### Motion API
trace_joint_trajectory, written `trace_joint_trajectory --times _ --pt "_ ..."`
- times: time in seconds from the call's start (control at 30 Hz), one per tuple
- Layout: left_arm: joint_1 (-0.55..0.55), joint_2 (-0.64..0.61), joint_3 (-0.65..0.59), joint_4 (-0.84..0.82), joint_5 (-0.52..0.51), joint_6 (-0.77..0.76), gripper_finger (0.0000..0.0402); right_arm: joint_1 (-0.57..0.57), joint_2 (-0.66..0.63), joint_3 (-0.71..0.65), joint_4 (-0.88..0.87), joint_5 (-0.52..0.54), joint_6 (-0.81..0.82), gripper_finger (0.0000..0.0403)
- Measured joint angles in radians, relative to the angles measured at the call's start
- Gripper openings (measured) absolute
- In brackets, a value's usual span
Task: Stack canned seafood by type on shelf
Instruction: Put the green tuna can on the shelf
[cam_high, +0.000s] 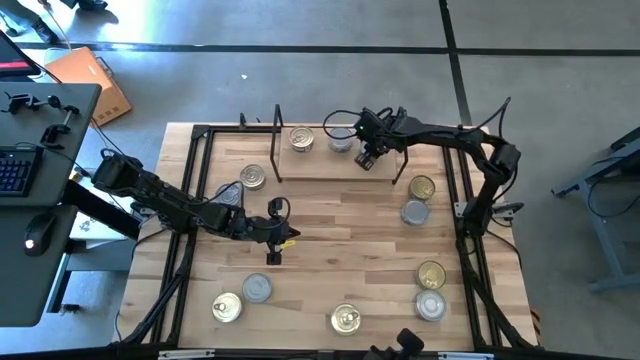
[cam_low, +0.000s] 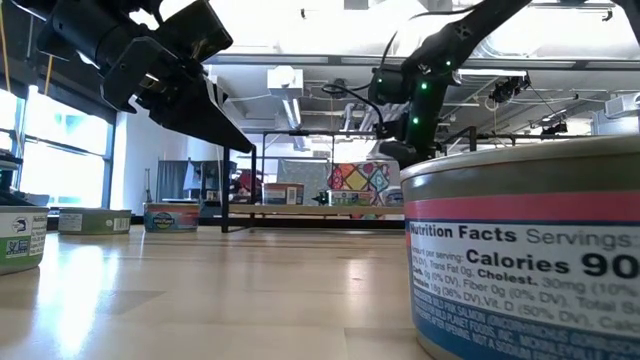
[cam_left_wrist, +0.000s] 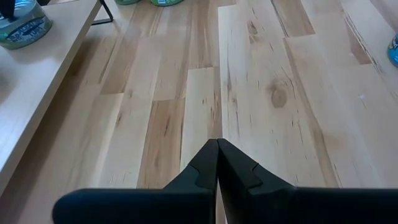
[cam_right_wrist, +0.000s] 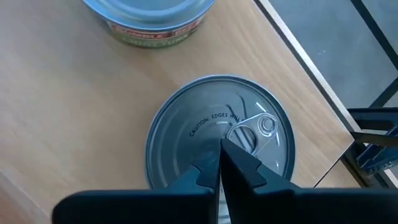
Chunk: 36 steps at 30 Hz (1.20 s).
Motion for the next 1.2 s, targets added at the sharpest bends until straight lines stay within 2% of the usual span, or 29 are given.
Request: trace_joint_trajectory --times 0.43,0.63,0.73,0.93,1.2 --pt "0.0 0.0 0.0 -0.003 0.0 0.0 0.0 0.046 -0.009 0.045 -0.02 0.123 -0.052 0.0" --pt "0.0 0.0 0.0 -0.002 0.0 0.0 0.0 0.083 -0.004 0.057 -0.044 0.022 -0.083 0.0" --pt "0.0 0.0 0.0 -0.002 0.0 0.0 0.0 0.083 0.02 0.057 -0.08 0.021 -0.073 0.0" --pt "0.0 0.0 0.0 -0.001 0.0 0.0 0.0 0.078 0.051 0.062 -0.074 0.089 -0.071 0.0" --pt "0.0 0.0 0.0 -0.003 0.0 0.0 0.0 0.08 0.051 0.077 -0.076 0.082 -0.081 0.0"
